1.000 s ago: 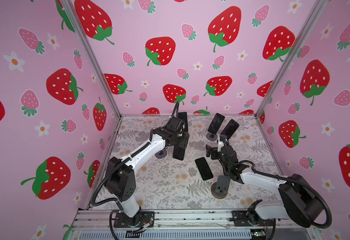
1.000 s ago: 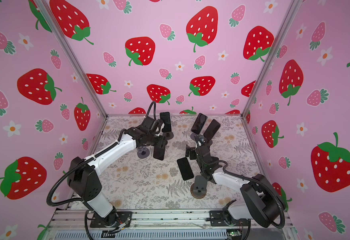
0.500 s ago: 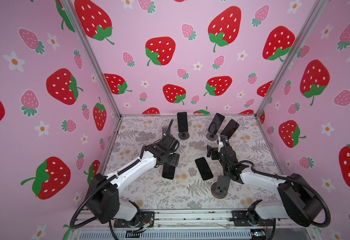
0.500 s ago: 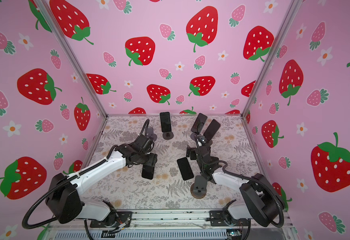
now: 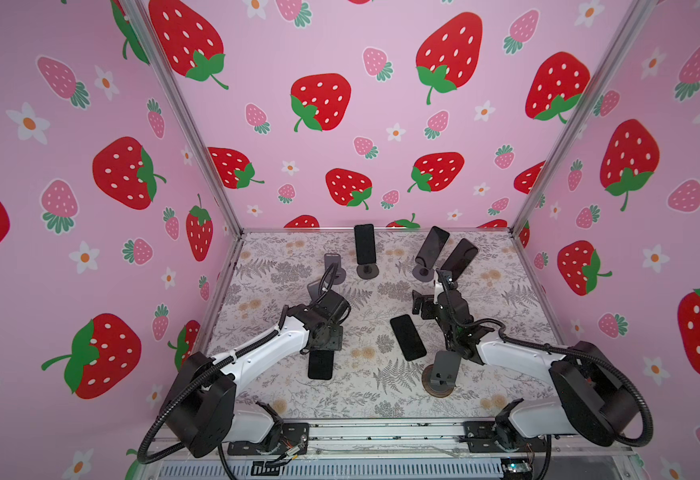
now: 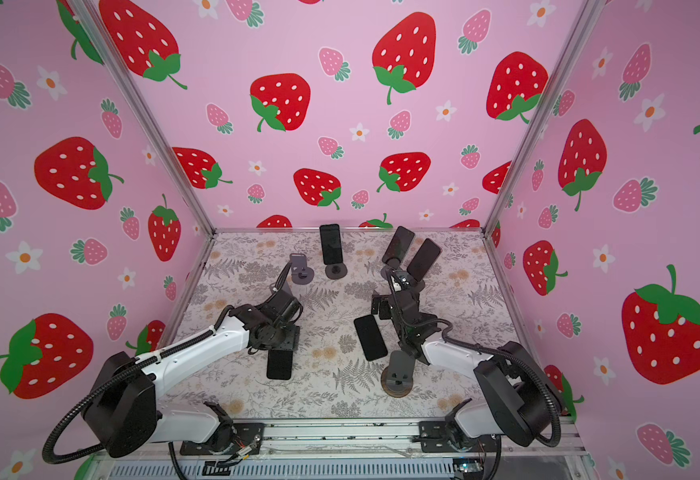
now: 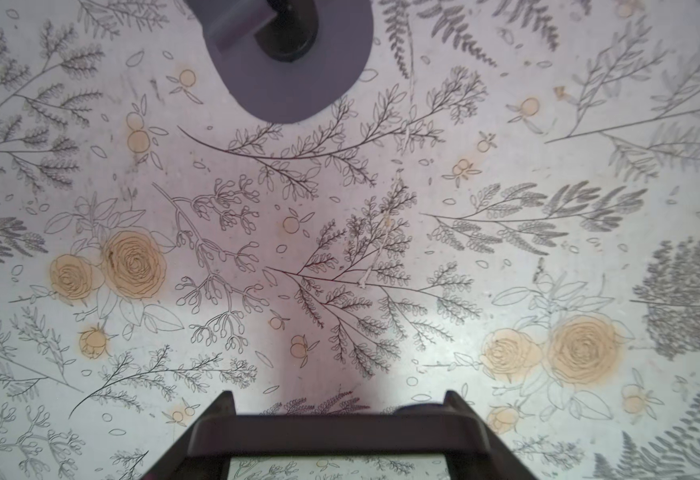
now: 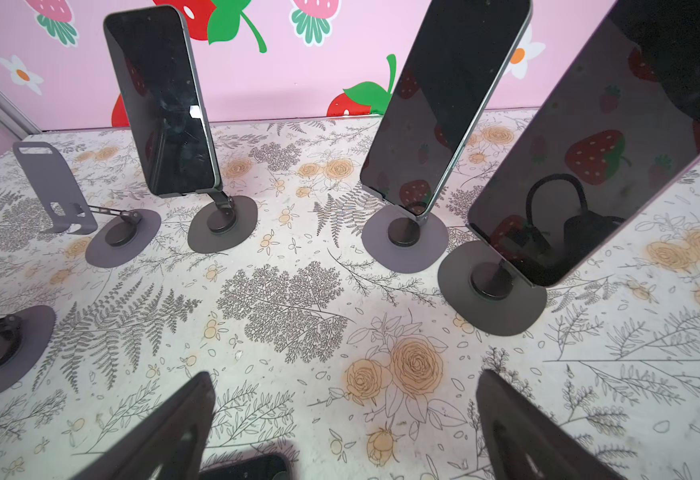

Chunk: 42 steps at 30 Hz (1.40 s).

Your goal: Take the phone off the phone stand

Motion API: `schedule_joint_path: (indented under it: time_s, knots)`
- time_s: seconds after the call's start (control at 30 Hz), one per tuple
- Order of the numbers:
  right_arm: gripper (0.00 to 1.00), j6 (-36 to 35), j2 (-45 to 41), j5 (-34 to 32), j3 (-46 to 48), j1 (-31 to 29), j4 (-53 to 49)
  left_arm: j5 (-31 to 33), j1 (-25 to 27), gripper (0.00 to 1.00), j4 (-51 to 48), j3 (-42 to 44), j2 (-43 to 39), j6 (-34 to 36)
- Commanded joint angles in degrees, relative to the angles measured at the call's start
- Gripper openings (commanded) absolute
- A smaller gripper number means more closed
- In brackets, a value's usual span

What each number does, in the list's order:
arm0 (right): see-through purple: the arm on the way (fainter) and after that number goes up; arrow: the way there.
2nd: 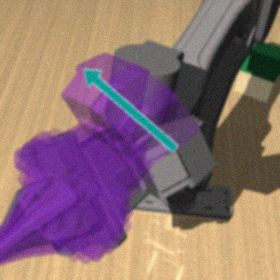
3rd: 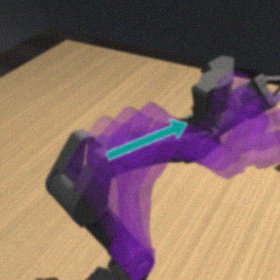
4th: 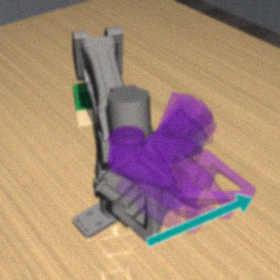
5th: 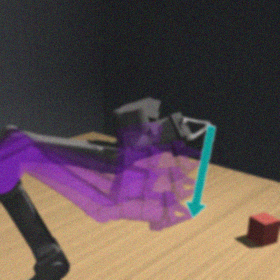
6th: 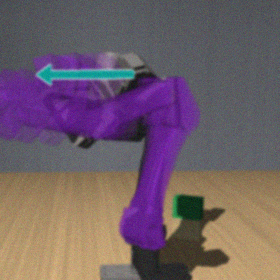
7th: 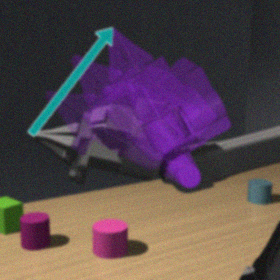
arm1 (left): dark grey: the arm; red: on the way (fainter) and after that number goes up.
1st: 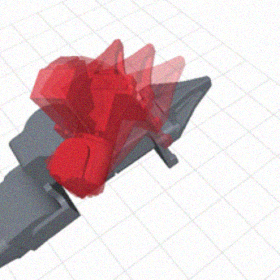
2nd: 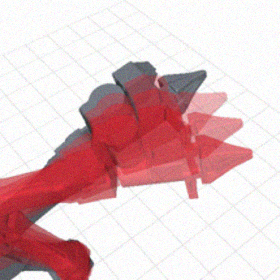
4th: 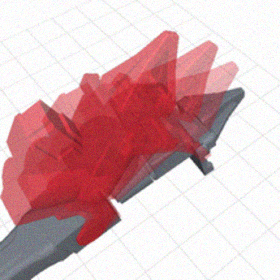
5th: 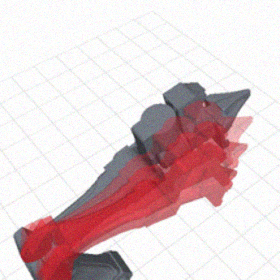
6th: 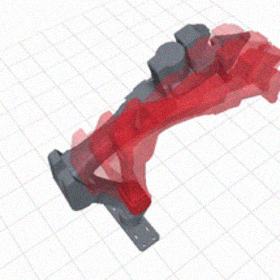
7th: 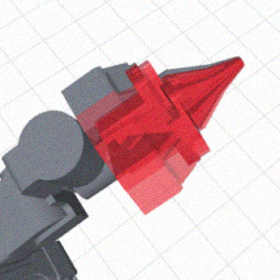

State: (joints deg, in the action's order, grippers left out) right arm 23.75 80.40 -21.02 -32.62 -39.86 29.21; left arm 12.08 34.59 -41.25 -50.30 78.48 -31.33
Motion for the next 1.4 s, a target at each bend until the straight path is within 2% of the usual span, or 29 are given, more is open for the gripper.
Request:
schedule_joint_path:
  time_s: [0.0, 0.1, 0.3, 0.9, 1.03, 1.37]
  knots:
    - [1.0, -0.6, 1.3, 1.2, -1.3, 0.2, 1.0, 0.3, -1.3, 0.57, -0.6, 0.3, 0.0, -2.0]
    - [1.0, -0.2, 1.8, 0.6, -2.1, 0.1, -0.6, -4.8, -2.3, 0.58, 4.2, 3.2, 0.6, -1.5]
    - [1.0, 0.5, 2.0, -0.6, -2.6, 0.1, -1.9, -5.3, -3.7, 0.58, 8.3, 5.8, 1.6, -1.8]
    - [1.0, 2.6, 4.6, -2.4, -6.0, 0.2, -7.5, -3.2, -4.7, 0.57, 12.5, 9.1, 7.1, -2.9]
    - [1.0, 2.7, 4.3, -3.4, -5.6, 0.2, -7.1, -5.5, -4.9, 0.59, 14.3, 9.6, 8.9, -3.7]
    - [1.0, 2.6, 3.7, -4.3, -5.3, 0.2, -7.6, -6.6, -5.3, 0.61, 12.0, 6.3, 12.2, -1.0]
